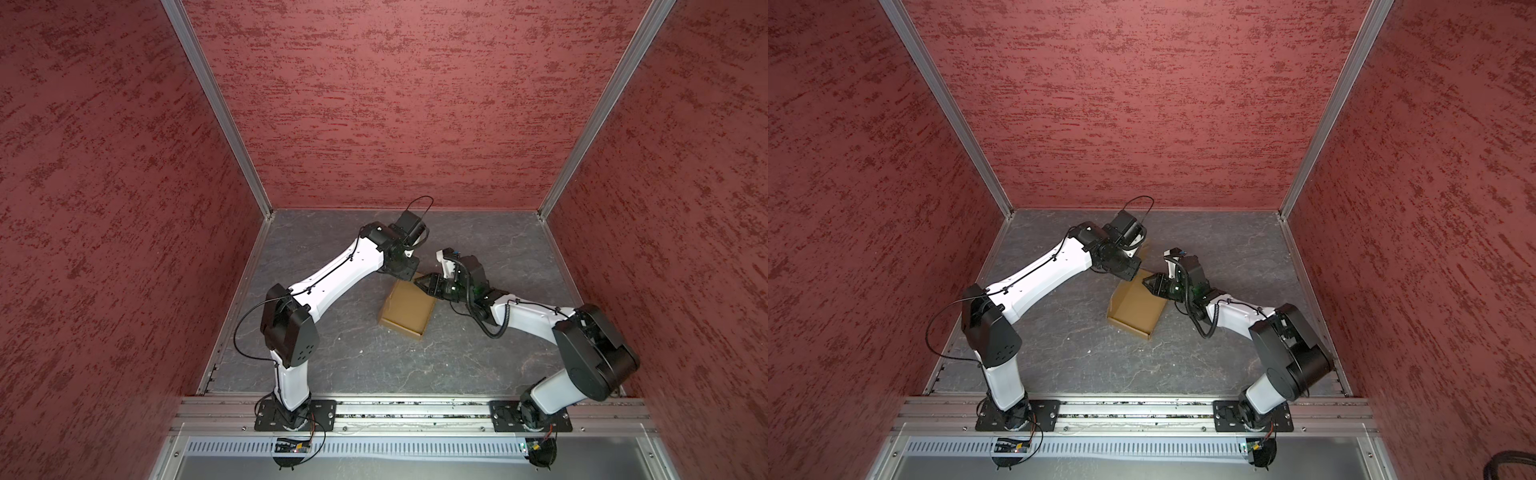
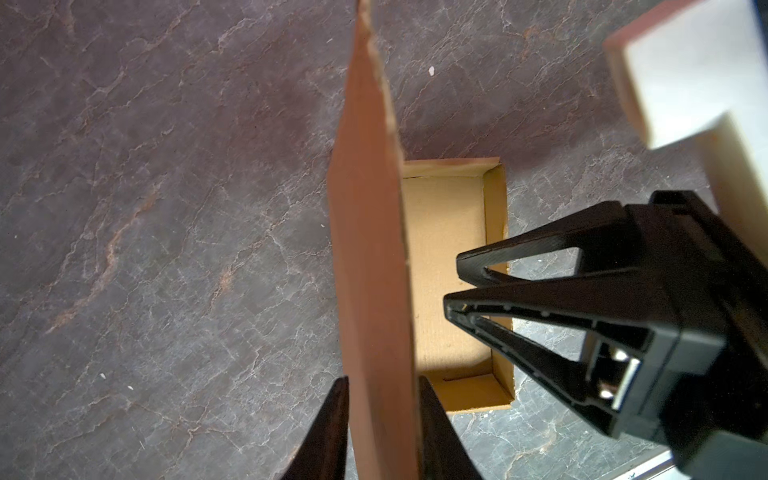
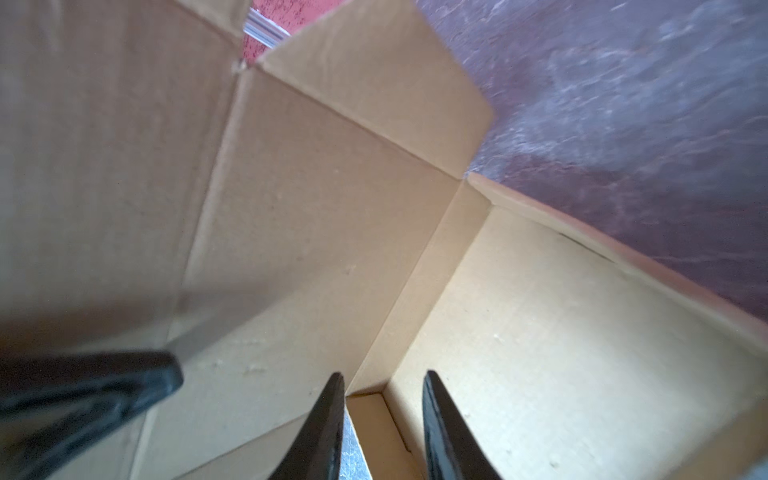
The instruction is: Fold the paper box
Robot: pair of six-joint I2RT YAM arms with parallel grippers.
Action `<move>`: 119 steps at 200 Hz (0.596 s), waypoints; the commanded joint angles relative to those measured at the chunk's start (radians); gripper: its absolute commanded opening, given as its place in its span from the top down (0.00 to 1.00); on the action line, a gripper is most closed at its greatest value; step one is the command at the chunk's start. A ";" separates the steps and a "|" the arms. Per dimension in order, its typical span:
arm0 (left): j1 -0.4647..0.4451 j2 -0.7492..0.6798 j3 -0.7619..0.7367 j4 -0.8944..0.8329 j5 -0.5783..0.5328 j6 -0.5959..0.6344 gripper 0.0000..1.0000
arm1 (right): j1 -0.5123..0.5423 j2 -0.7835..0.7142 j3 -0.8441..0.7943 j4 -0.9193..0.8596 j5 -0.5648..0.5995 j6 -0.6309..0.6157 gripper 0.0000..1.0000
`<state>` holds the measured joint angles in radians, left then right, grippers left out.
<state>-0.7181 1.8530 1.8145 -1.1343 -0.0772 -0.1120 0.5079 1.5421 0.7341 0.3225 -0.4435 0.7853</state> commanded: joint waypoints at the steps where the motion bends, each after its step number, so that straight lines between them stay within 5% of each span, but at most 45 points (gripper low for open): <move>1: 0.005 0.018 0.035 -0.006 0.019 0.042 0.79 | -0.030 -0.063 -0.024 -0.004 0.015 -0.007 0.67; 119: 0.003 -0.004 0.050 0.001 -0.019 0.180 0.97 | -0.135 -0.198 -0.075 -0.102 0.038 -0.052 0.67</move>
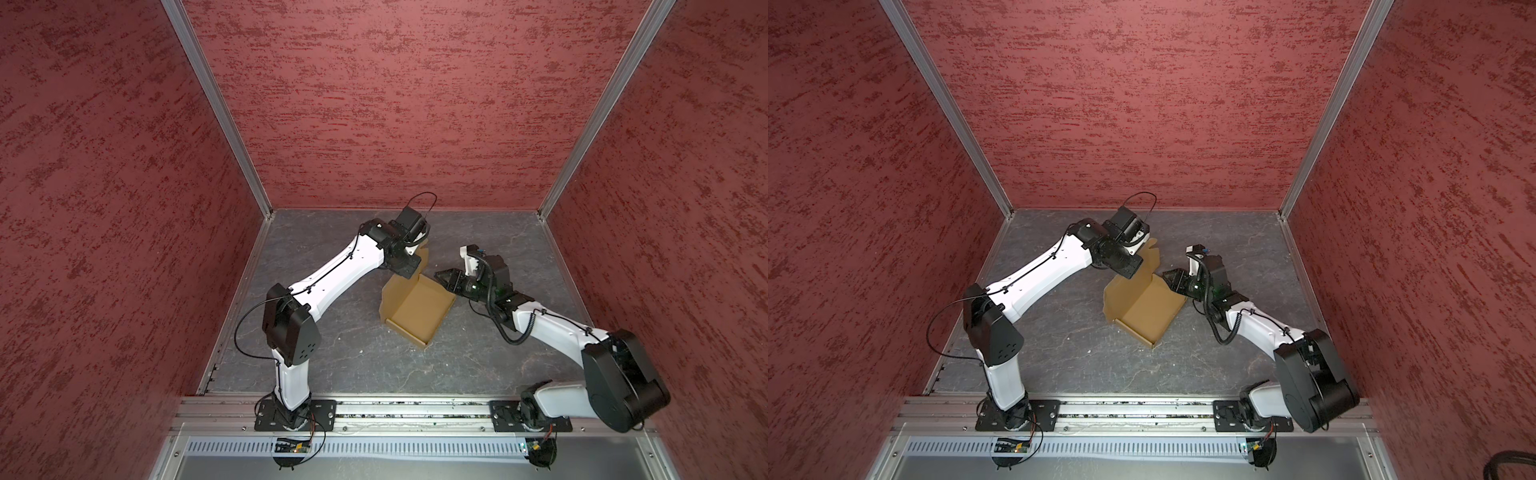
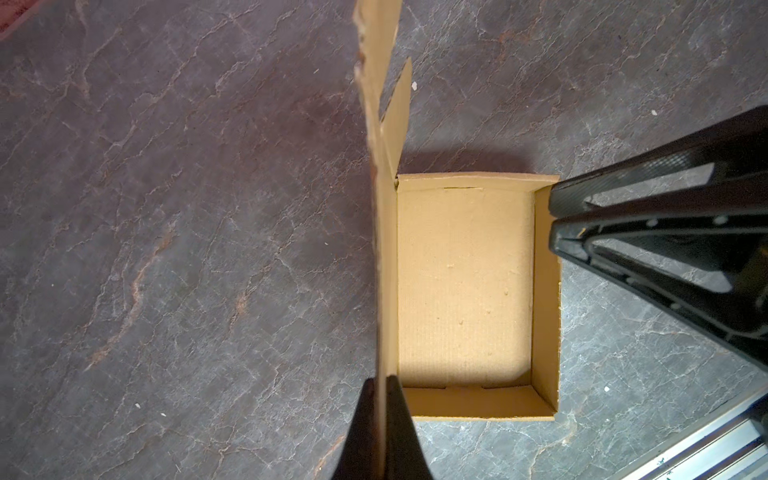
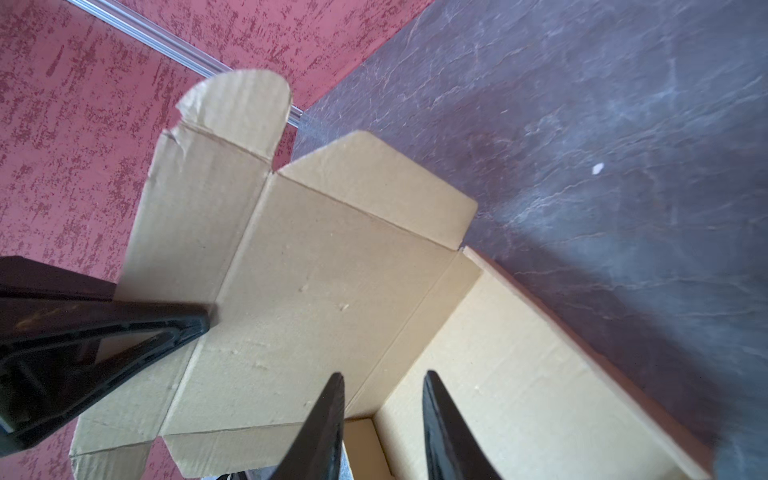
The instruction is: Fold the paper box
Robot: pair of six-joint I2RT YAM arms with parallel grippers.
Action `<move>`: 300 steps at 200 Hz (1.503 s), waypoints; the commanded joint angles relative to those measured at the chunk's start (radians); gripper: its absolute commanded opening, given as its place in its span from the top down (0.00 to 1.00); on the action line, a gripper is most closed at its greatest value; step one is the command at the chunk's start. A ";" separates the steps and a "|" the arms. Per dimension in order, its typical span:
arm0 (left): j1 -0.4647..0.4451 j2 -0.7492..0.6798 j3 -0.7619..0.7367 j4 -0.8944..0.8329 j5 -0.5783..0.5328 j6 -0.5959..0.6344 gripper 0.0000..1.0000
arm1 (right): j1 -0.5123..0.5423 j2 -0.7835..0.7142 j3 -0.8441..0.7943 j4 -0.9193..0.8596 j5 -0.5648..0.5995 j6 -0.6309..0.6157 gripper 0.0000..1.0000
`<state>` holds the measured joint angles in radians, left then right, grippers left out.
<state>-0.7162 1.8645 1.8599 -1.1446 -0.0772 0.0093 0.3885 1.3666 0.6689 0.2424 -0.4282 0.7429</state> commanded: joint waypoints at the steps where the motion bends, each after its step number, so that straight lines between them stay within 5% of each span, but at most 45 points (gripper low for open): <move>1: 0.001 -0.016 0.004 0.011 -0.022 0.061 0.97 | -0.015 -0.023 -0.009 -0.022 0.023 -0.010 0.67; 47: -0.022 -0.042 -0.034 0.051 -0.090 0.210 0.99 | -0.045 -0.055 -0.005 -0.060 0.035 -0.020 0.67; 159: -0.098 -0.051 -0.094 0.170 -0.045 0.566 0.98 | -0.156 -0.069 0.012 -0.125 0.052 -0.061 0.67; 300: -0.116 -0.117 -0.152 0.266 0.030 0.755 0.95 | -0.201 0.008 0.067 -0.126 0.059 -0.050 0.67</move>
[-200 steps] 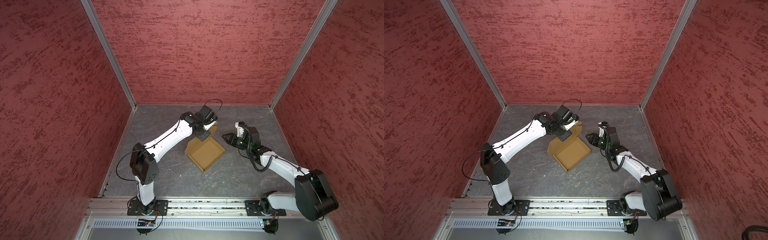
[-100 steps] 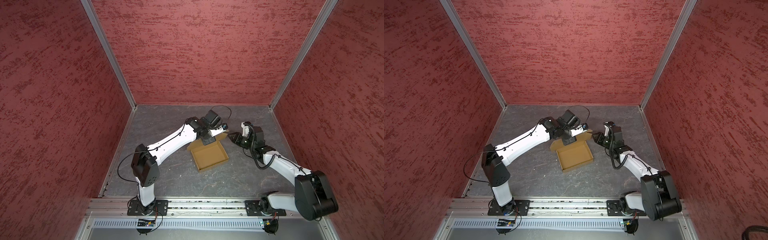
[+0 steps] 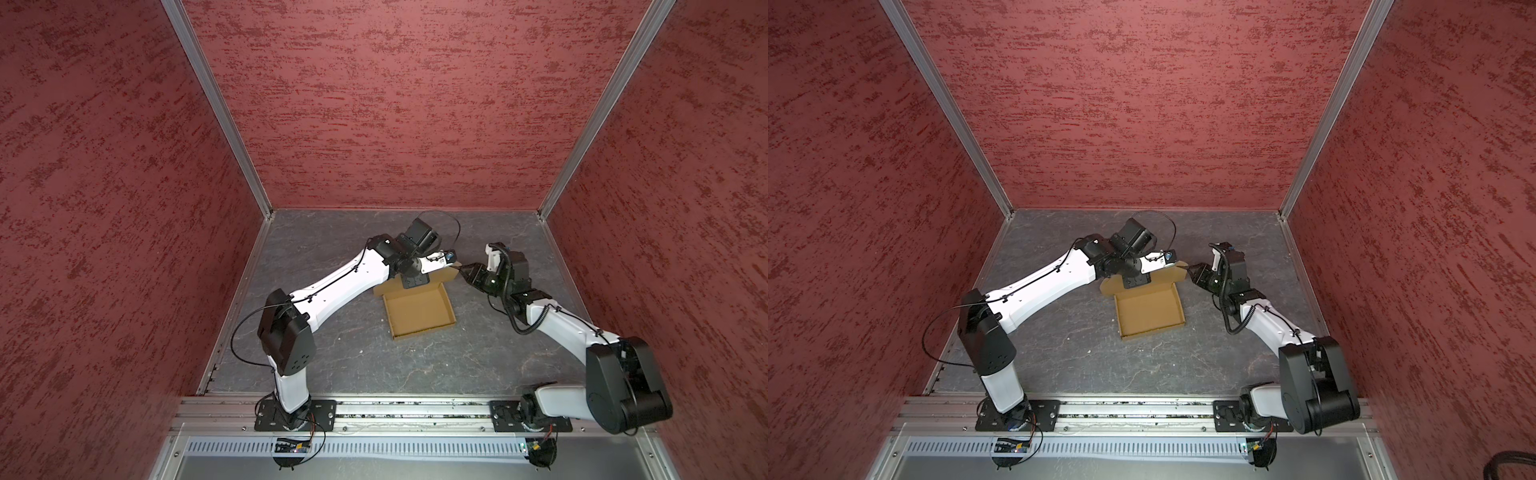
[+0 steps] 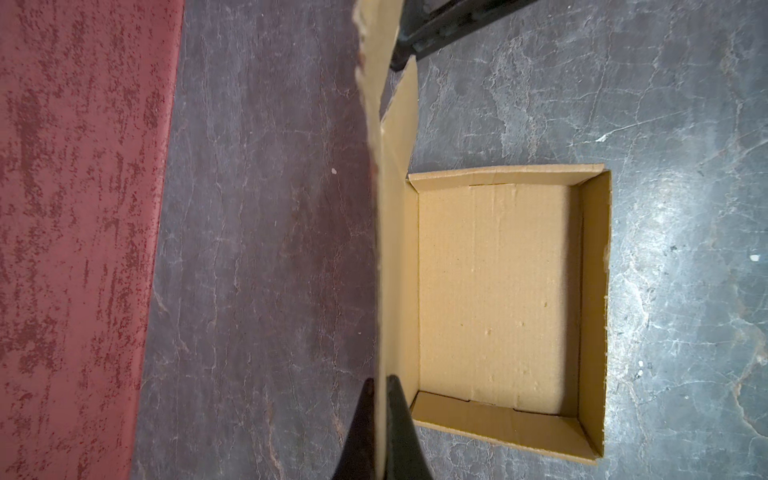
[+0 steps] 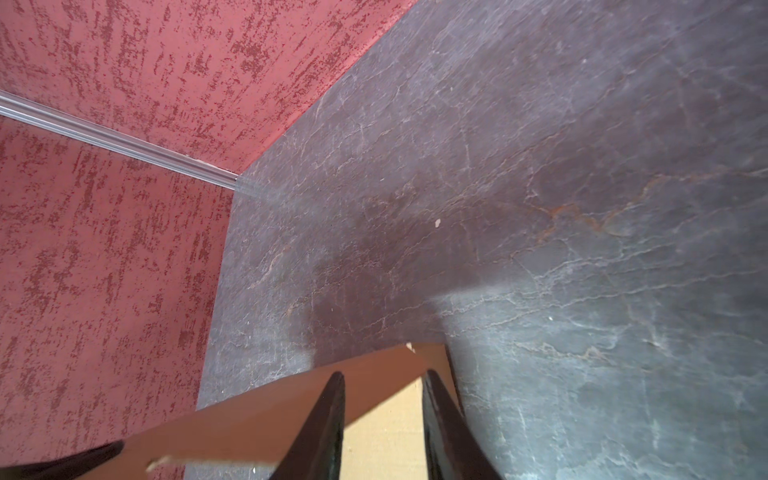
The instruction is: Fold the paper box
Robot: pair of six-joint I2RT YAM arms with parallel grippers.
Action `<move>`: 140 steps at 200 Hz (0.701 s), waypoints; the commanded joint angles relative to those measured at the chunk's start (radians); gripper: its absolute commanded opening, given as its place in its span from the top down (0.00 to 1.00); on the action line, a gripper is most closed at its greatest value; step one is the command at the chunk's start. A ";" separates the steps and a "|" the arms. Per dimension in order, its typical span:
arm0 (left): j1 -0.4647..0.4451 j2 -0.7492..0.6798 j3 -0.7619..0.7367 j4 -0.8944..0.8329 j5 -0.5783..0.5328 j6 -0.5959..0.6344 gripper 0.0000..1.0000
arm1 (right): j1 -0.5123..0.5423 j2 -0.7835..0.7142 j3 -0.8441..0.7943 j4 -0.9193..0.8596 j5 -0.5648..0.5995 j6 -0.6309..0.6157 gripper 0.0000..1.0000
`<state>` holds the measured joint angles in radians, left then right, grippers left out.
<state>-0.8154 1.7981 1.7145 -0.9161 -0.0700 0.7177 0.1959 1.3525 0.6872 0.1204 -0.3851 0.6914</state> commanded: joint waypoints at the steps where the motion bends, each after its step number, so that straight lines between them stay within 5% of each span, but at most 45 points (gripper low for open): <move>1: -0.017 -0.051 -0.007 0.038 0.024 0.048 0.95 | -0.009 0.023 0.050 -0.004 0.017 0.002 0.67; 118: -0.033 -0.064 -0.136 0.176 0.021 0.070 0.90 | -0.012 0.058 0.084 -0.061 0.044 -0.044 0.66; 140: -0.034 -0.062 -0.136 0.193 -0.001 0.055 0.79 | -0.012 0.050 0.083 -0.076 0.051 -0.057 0.66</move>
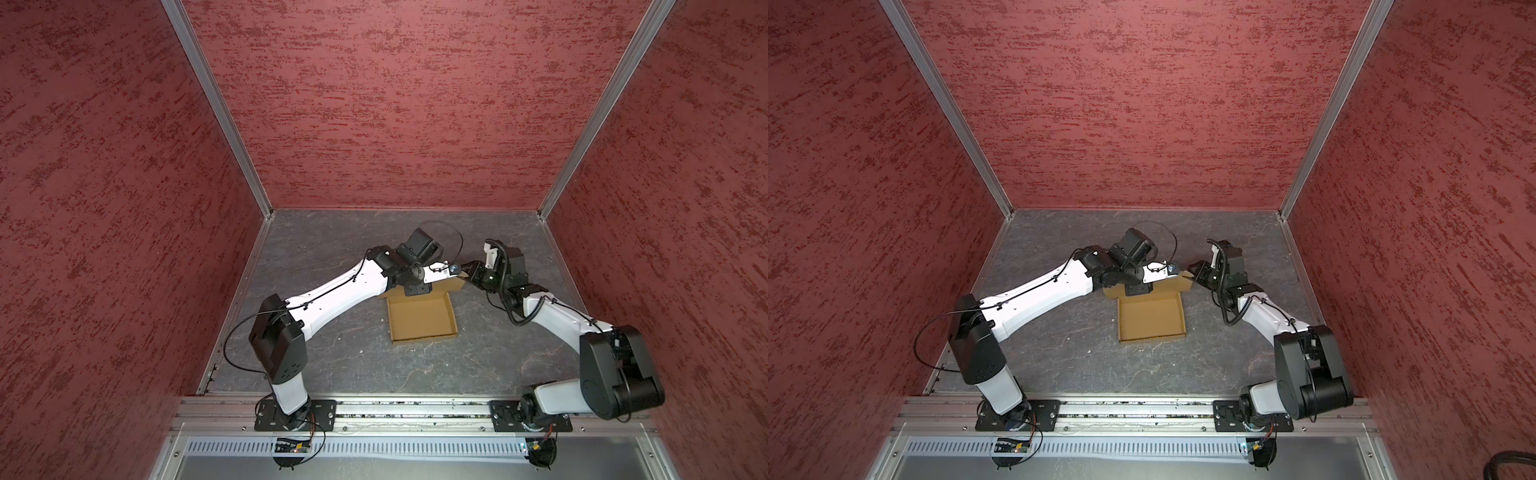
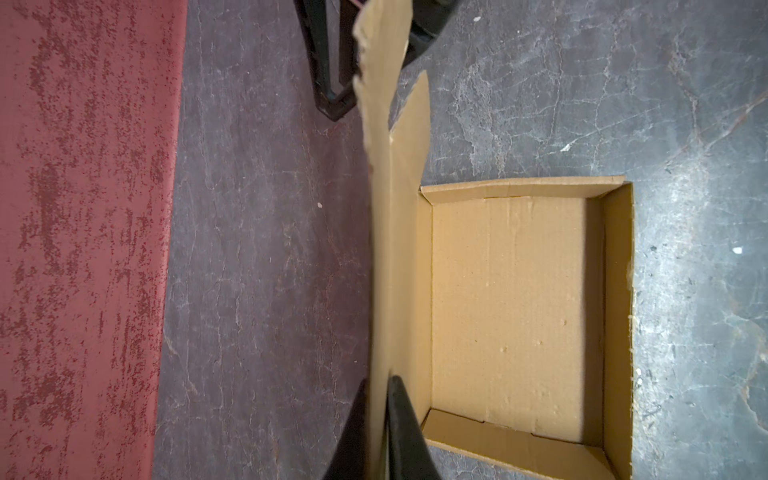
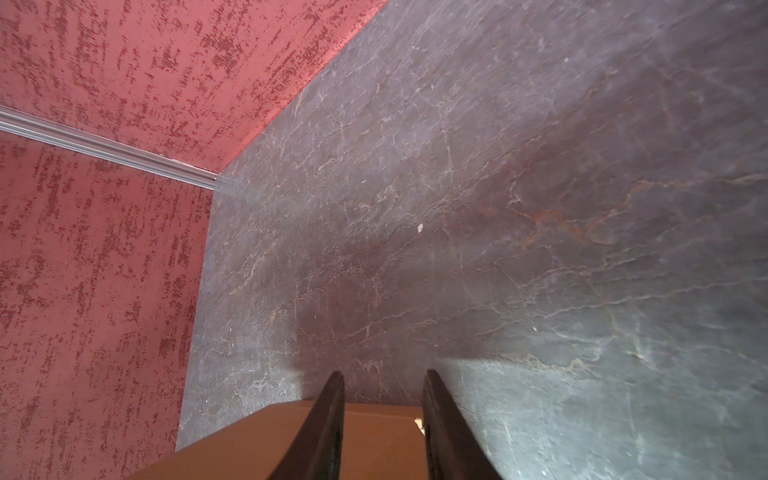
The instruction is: Fold the paper box
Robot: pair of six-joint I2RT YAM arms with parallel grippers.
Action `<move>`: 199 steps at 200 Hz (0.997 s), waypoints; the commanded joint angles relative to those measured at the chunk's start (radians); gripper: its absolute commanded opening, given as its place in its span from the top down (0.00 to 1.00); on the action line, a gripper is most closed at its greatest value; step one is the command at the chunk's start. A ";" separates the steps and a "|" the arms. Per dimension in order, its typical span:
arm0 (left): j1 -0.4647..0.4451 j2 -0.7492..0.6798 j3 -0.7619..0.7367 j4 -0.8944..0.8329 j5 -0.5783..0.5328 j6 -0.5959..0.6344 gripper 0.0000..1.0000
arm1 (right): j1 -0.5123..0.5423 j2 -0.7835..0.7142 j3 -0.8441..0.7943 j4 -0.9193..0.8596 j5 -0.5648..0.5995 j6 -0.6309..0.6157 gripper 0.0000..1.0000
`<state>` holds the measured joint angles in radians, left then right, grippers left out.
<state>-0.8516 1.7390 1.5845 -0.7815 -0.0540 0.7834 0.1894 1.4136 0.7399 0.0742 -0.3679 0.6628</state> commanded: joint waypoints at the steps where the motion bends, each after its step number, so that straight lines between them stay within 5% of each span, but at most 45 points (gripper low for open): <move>1: 0.002 -0.002 -0.006 0.058 -0.018 -0.011 0.78 | -0.006 -0.011 0.030 -0.030 0.033 -0.029 0.66; 27: 0.001 -0.007 0.008 0.061 -0.068 -0.035 0.49 | -0.007 -0.002 0.037 -0.035 0.028 -0.038 0.66; 57: 0.002 -0.035 0.026 0.056 -0.097 -0.095 0.38 | -0.007 0.007 0.051 -0.039 0.020 -0.049 0.66; 121: 0.014 -0.211 -0.004 0.042 -0.141 -0.401 0.35 | -0.010 -0.017 0.085 -0.114 0.034 -0.103 0.66; 164: 0.025 -0.399 -0.117 -0.025 -0.295 -0.773 0.42 | -0.009 -0.057 0.074 -0.161 0.038 -0.118 0.66; 199: 0.034 -0.607 -0.330 -0.084 -0.256 -1.065 0.44 | -0.010 -0.081 0.064 -0.194 0.029 -0.125 0.65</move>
<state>-0.8227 1.2415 1.3815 -0.7898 -0.3099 0.0093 0.1879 1.3663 0.7971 -0.0784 -0.3523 0.5564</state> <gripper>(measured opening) 0.556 0.346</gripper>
